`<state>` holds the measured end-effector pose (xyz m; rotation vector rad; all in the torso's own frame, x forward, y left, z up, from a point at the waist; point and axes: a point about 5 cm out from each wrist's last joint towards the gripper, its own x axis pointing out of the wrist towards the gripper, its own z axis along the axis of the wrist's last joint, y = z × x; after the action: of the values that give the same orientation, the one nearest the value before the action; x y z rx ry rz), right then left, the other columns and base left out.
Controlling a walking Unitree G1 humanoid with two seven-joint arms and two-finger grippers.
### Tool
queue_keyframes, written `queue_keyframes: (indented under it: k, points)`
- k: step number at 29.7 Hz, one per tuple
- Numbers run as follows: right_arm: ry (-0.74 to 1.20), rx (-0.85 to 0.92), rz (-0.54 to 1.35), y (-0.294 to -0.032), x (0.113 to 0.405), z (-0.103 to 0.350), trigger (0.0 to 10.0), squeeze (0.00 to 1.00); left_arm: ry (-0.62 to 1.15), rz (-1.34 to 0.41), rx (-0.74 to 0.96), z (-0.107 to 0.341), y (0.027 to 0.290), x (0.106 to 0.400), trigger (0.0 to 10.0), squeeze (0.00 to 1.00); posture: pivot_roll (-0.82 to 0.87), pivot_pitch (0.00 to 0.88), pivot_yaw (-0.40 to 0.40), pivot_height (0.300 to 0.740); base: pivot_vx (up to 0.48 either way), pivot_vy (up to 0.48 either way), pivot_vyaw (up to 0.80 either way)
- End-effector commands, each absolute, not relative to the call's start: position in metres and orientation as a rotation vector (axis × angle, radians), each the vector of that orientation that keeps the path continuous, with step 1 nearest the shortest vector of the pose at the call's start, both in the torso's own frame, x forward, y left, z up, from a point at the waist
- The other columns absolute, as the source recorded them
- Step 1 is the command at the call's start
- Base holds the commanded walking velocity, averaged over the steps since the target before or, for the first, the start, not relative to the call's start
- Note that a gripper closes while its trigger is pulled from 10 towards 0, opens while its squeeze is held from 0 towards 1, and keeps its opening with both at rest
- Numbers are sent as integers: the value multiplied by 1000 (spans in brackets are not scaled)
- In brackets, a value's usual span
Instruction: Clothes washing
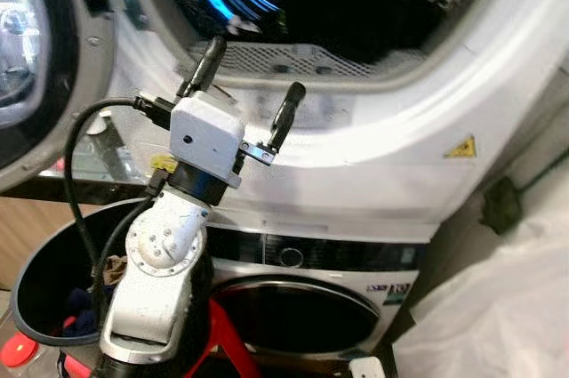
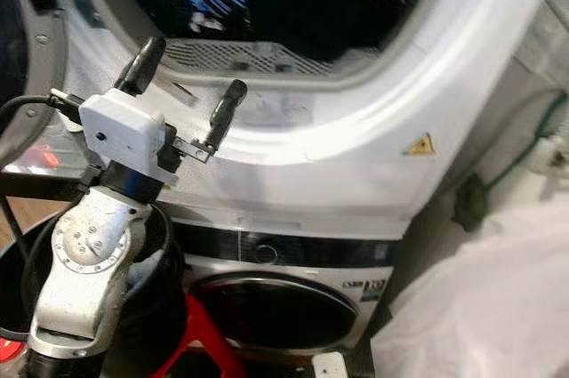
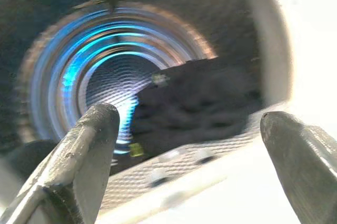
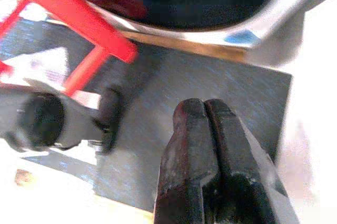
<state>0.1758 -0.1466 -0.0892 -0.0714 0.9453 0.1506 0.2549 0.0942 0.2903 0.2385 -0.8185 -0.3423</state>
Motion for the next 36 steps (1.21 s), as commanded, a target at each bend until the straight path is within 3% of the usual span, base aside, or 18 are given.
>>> queue_keyframes:
  k: [1,19,26,36]
  points:
    - [933,-67,175,-138,179,-88,10000,0,-811,-340,238,291,99,254,10000,0,214,0,-1,740,0,0,0]
    - [939,-84,190,-133,175,-89,10000,0,-475,-188,237,202,134,228,10000,0,243,0,11,740,0,0,0]
    - [937,-73,189,-131,176,-89,10000,0,-332,-114,207,169,153,232,10000,0,248,0,13,740,0,0,0]
    - [944,-68,181,-132,174,-90,10000,0,-103,150,103,125,192,220,10000,0,245,0,16,740,0,0,0]
